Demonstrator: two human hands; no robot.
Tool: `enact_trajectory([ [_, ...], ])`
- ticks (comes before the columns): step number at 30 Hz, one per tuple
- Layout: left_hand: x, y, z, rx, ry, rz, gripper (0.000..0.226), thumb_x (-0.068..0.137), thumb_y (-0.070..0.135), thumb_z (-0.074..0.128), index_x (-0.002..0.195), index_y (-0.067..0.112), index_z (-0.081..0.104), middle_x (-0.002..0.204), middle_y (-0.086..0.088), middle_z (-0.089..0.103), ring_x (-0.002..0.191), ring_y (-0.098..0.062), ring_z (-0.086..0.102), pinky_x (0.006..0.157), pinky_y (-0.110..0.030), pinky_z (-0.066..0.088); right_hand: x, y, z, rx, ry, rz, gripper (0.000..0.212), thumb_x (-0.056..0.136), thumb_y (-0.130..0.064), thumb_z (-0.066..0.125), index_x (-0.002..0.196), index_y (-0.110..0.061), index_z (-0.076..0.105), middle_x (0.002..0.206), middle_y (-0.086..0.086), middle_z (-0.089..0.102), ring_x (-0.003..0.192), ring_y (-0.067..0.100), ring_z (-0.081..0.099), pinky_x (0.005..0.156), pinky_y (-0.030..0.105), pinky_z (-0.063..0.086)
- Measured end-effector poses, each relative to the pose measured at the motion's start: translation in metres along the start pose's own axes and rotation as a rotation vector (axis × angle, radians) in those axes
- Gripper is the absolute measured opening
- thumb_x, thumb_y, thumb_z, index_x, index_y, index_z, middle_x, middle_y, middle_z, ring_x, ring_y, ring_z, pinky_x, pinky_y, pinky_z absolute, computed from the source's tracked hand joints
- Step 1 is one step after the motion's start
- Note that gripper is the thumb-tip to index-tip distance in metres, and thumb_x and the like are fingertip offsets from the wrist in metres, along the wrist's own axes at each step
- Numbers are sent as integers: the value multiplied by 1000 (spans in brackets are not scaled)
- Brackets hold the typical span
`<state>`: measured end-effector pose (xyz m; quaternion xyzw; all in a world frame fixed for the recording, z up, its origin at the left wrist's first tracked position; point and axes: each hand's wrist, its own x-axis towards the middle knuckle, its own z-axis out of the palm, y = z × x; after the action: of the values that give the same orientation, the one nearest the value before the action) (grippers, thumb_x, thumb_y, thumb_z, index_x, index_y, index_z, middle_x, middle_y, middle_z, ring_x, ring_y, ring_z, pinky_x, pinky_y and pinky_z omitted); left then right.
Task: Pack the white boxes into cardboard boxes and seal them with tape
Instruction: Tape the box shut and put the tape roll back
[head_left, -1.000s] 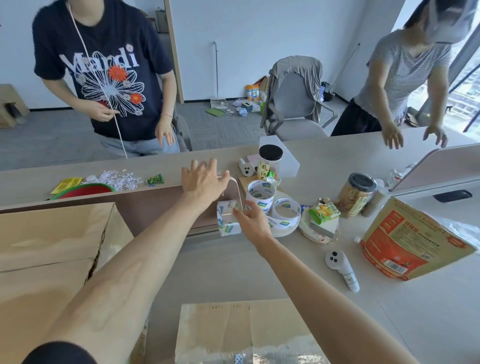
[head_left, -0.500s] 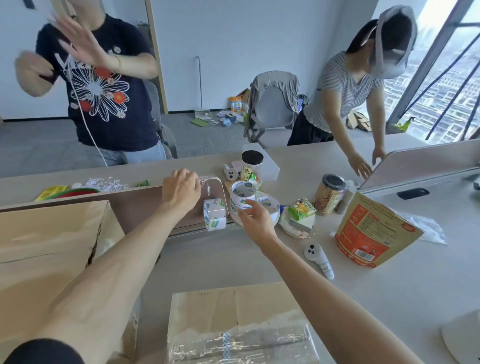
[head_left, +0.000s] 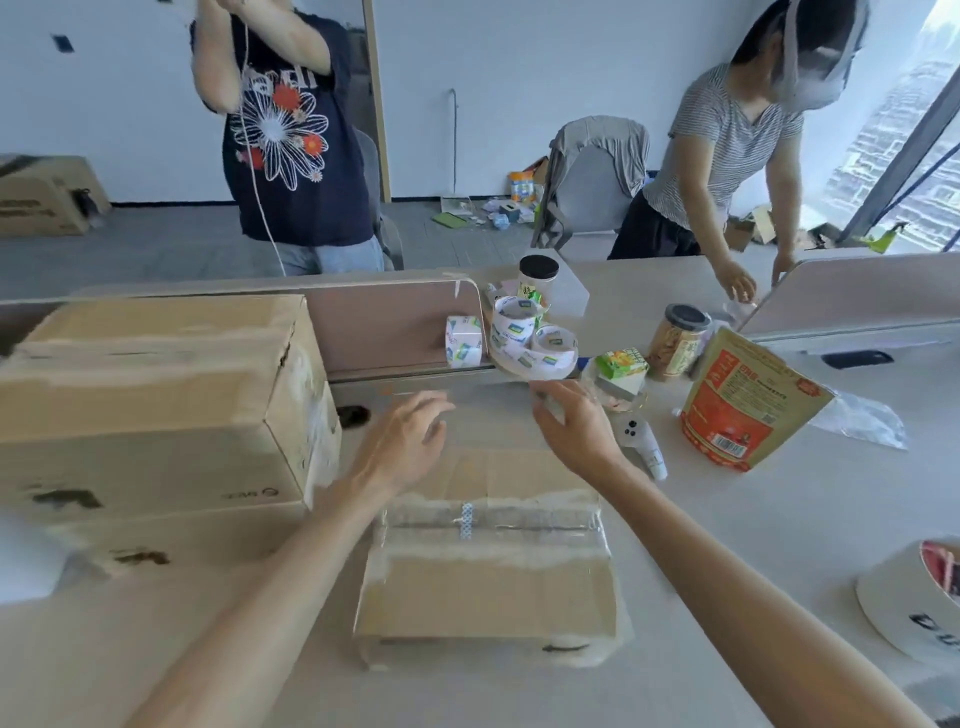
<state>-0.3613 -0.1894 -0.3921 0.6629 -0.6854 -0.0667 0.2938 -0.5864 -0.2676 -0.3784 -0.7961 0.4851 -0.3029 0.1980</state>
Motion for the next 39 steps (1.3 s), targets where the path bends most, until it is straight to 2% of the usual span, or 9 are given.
enact_trajectory([
  [4, -81, 18, 8, 17, 44, 3, 24, 97, 15, 51, 112, 16, 69, 122, 9, 63, 110, -12, 58, 83, -30, 51, -59, 17, -9, -57, -18, -95, 30, 93, -17, 64, 122, -13, 68, 121, 7, 65, 112, 29, 55, 95, 33, 41],
  [9, -164, 41, 25, -26, 39, -96, 22, 92, 3, 57, 108, 10, 70, 115, 3, 65, 105, -16, 62, 86, -10, 38, -134, 41, -20, -39, -67, -121, 31, 92, -20, 66, 123, -14, 68, 123, 7, 66, 110, 31, 59, 97, 38, 46],
  [14, -230, 55, 30, 27, -42, -345, 44, 96, 19, 55, 139, 21, 48, 144, 7, 44, 133, -14, 40, 101, -29, 38, -201, 63, -26, 65, -190, 21, 41, 92, -29, 67, 131, -16, 62, 139, 11, 55, 124, 31, 54, 99, 40, 46],
  [17, -254, 55, 32, -54, -93, -492, 63, 94, 22, 59, 149, 22, 29, 148, 5, 36, 131, -11, 39, 103, -28, 36, -230, 73, -30, 72, -219, 129, 63, 90, -38, 67, 146, -19, 45, 148, 6, 45, 129, 26, 50, 97, 32, 42],
  [23, -269, 21, 41, -142, -124, -627, 79, 88, 29, 69, 151, 19, 23, 142, 1, 43, 126, -14, 45, 103, -32, 40, -257, 87, -22, 204, -374, 425, 111, 82, -35, 77, 156, -19, -4, 155, 7, 35, 138, 23, 42, 103, 33, 37],
  [26, -267, 7, 44, -193, -96, -608, 83, 84, 28, 74, 149, 17, 23, 124, 4, 49, 117, -16, 51, 92, -29, 42, -257, 90, -10, 249, -350, 511, 101, 81, -30, 79, 157, -19, 14, 148, 5, 46, 131, 22, 49, 95, 27, 39],
  [30, -258, -19, 55, -308, -21, -669, 80, 77, 22, 81, 139, 8, 33, 113, 2, 52, 106, -16, 53, 81, -24, 37, -250, 87, 15, 297, -249, 562, 58, 81, -26, 79, 133, -20, 52, 126, 0, 62, 117, 21, 59, 89, 32, 46],
  [34, -246, -50, 68, -443, -136, -623, 70, 70, 20, 85, 129, 24, 48, 109, 16, 60, 104, -8, 60, 79, -17, 40, -244, 91, 40, 376, -171, 675, 39, 79, -24, 81, 113, -19, 62, 107, 1, 69, 102, 16, 63, 87, 37, 52],
  [39, -237, -61, 77, -513, -220, -648, 77, 66, 34, 86, 132, 33, 46, 107, 20, 68, 101, -9, 65, 90, -30, 50, -248, 86, 54, 457, -124, 719, 29, 78, -13, 81, 105, -15, 69, 96, -1, 73, 91, 14, 66, 73, 21, 50],
])
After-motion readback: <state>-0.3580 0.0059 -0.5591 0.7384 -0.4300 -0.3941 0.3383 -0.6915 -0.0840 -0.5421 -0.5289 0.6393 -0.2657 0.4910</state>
